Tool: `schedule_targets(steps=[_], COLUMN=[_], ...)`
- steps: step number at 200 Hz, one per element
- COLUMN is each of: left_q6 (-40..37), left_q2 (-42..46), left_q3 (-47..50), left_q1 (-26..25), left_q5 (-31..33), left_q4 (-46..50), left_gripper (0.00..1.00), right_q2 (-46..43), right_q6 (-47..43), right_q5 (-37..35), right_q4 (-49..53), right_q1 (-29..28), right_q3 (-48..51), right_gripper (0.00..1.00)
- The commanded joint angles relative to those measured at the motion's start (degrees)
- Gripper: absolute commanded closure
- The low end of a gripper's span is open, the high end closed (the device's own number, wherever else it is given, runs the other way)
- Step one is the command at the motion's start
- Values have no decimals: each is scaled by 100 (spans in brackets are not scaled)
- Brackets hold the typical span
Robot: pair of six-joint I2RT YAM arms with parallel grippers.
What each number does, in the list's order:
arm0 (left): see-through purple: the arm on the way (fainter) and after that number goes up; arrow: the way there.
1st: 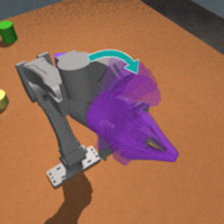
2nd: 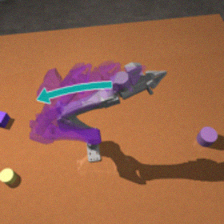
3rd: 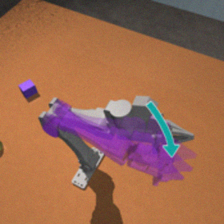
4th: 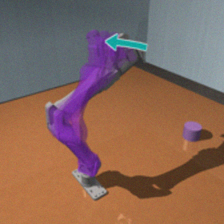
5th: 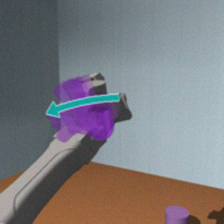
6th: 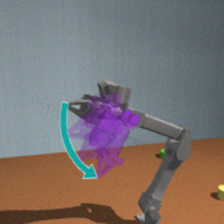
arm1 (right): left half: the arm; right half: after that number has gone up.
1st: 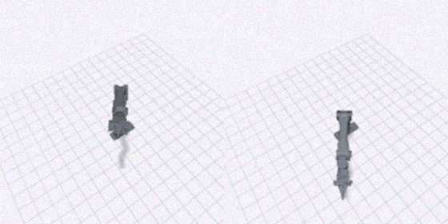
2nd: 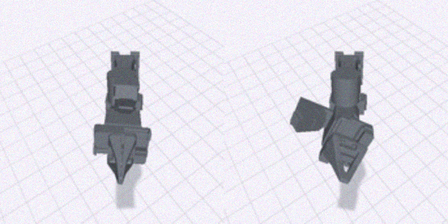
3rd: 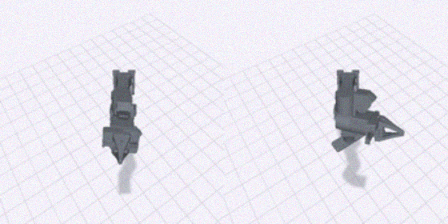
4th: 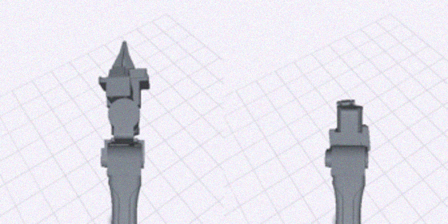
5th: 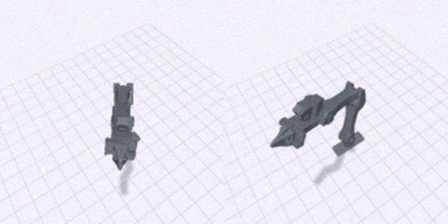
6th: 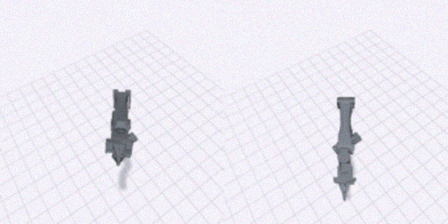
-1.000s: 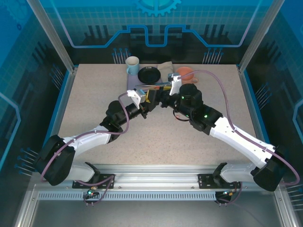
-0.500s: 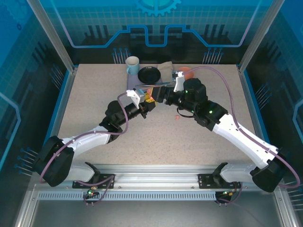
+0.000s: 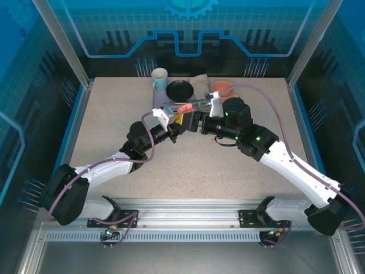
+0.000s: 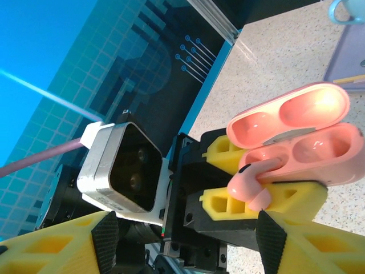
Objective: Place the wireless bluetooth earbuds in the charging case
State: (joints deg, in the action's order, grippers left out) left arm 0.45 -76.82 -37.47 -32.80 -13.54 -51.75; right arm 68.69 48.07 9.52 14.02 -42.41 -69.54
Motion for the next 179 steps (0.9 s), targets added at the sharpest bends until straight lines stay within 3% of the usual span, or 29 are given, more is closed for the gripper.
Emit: schedule_targets(steps=[1,88,179], left_q6=[-45,-44,8], left_q2=[42,35,114], left_q3=[-175,-190,-76], left_q1=[-11,-16,-14], left_q5=[5,-44,-184], left_q4=[-135,-134,-163], left_gripper=[100,100,100], right_q2=[61,330,746], right_q6=[139,187,-92], right_q5=[153,145,230], right_q4=[-71,-208,-69], right_q1=[-85,-232,165], right_q3=[-130,-142,-649], right_gripper=[32,33,34])
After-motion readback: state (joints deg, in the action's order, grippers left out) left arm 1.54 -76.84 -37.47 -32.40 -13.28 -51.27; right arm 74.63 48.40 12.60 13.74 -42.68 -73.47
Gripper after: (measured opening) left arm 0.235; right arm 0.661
